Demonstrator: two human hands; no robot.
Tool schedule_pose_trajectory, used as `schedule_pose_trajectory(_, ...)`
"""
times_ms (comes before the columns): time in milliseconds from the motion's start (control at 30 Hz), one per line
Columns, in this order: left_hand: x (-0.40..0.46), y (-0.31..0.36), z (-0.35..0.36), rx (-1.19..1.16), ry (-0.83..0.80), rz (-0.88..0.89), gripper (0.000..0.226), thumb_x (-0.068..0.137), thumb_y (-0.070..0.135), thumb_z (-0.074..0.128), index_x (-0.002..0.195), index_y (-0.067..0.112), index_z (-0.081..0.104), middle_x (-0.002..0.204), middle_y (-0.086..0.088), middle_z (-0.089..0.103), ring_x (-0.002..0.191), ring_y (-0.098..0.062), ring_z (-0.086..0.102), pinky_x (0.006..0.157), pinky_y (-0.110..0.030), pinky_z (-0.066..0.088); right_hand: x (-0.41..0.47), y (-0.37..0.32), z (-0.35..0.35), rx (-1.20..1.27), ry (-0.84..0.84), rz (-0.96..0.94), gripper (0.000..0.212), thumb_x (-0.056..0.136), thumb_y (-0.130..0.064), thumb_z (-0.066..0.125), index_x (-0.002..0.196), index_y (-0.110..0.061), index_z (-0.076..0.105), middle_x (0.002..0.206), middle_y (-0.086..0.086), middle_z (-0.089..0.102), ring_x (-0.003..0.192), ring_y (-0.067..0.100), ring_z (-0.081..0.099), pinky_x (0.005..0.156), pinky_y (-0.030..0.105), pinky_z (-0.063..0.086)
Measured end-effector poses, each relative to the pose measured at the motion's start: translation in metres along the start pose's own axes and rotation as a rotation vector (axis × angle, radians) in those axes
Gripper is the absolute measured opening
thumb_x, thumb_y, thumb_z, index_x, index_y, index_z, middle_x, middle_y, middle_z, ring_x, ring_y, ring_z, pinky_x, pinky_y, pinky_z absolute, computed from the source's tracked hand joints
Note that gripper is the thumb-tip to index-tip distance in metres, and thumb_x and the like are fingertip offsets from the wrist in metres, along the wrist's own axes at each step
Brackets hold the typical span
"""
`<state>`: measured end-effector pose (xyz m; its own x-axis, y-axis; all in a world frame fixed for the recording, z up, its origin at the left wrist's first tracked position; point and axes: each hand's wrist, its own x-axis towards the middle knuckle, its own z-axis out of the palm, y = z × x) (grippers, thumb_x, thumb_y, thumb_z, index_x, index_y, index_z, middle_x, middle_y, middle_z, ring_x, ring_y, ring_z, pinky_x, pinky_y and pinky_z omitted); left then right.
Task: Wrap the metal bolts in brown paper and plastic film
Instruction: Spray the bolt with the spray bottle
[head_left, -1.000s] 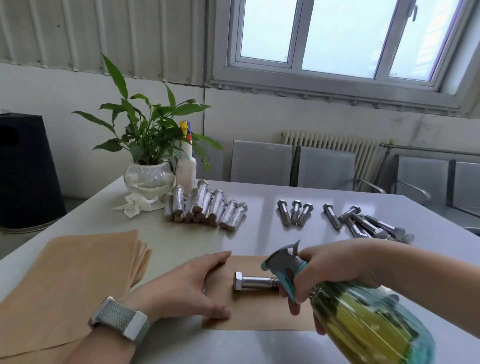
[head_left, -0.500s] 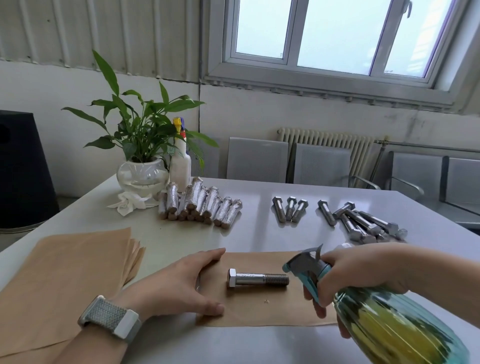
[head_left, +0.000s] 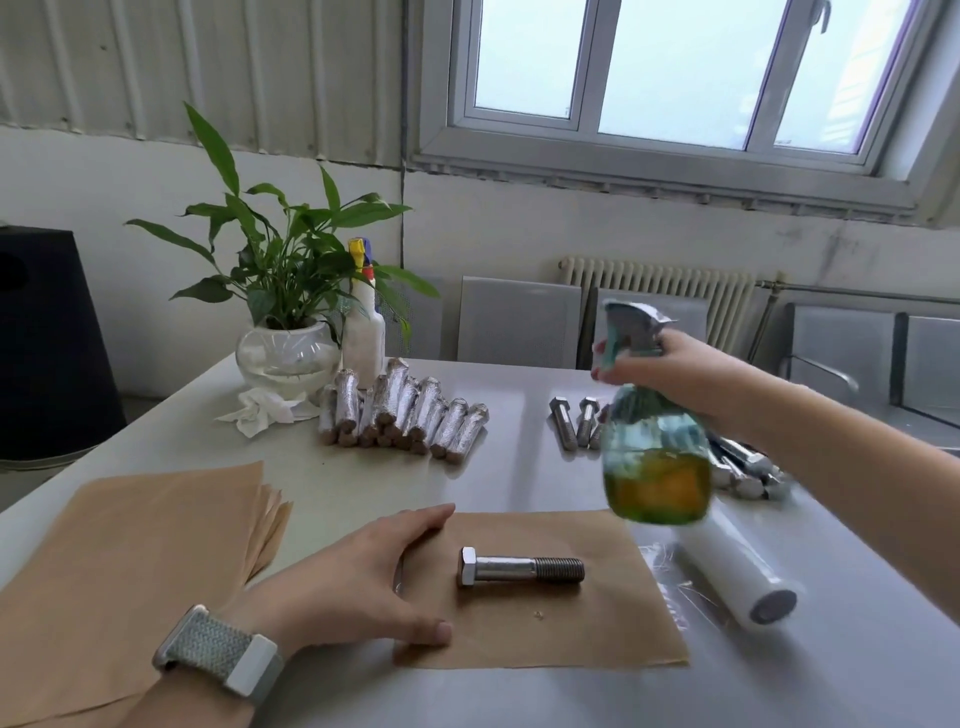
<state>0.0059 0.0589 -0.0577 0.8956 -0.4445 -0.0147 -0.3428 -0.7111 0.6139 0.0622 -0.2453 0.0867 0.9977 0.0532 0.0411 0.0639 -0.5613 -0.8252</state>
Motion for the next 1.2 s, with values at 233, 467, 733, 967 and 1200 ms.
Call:
schedule_pose_trajectory(233, 0.0, 0.0, -0.001, -0.006, -0.009, 0.005, 0.104, 0.069, 0.048, 0.083, 0.149, 0.047, 0.017, 0.144, 0.031, 0.027, 0.13, 0.015, 0.026, 0.085, 0.013, 0.014, 0.061, 0.036, 0.05, 0.141, 0.297, -0.252, 0.039, 0.089, -0.013, 0.068, 0.119, -0.031, 0.051, 0.109, 0.011, 0.064, 0.098, 0.033, 0.066, 0.091, 0.049, 0.054)
schedule_pose_trajectory(467, 0.002, -0.002, 0.0, 0.003, -0.011, 0.021, 0.103, 0.065, 0.054, 0.081, 0.146, 0.054, 0.017, 0.14, 0.037, 0.025, 0.13, 0.017, 0.025, 0.088, 0.01, 0.016, 0.083, 0.059, 0.071, 0.15, 0.291, -0.186, 0.038, 0.086, -0.015, 0.068, 0.117, -0.033, 0.055, 0.099, 0.007, 0.07, 0.095, 0.033, 0.068, 0.087, 0.048, 0.054)
schedule_pose_trajectory(733, 0.0, -0.003, 0.0, 0.01, 0.015, 0.035, 0.106, 0.062, 0.057, 0.082, 0.148, 0.051, 0.019, 0.144, 0.036, 0.027, 0.131, 0.019, 0.026, 0.098, 0.003, 0.018, 0.031, 0.057, 0.043, 0.093, 0.215, -0.112, 0.09, 0.076, -0.043, 0.078, 0.148, -0.014, 0.032, 0.132, 0.006, 0.054, 0.113, 0.02, 0.056, 0.088, 0.033, 0.047)
schedule_pose_trajectory(967, 0.0, 0.008, 0.003, 0.147, 0.176, 0.173, 0.066, 0.072, 0.06, 0.07, 0.133, 0.045, 0.048, 0.125, 0.033, 0.048, 0.12, 0.015, 0.041, 0.109, -0.02, 0.03, -0.099, 0.078, 0.056, -0.875, -0.262, -0.886, 0.035, 0.082, -0.059, 0.063, 0.112, -0.04, 0.059, 0.111, -0.025, 0.057, 0.1, -0.004, 0.056, 0.089, 0.016, 0.044)
schedule_pose_trajectory(1200, 0.003, 0.016, 0.008, 0.221, 0.34, 0.323, 0.023, 0.092, 0.023, 0.06, 0.105, 0.04, 0.069, 0.104, 0.03, 0.061, 0.105, 0.011, 0.051, 0.1, -0.014, 0.027, -0.103, 0.087, 0.077, -1.162, -0.311, -0.955, 0.006, 0.079, -0.038, 0.06, 0.078, -0.034, 0.057, 0.074, -0.016, 0.055, 0.07, 0.004, 0.056, 0.07, 0.022, 0.048)
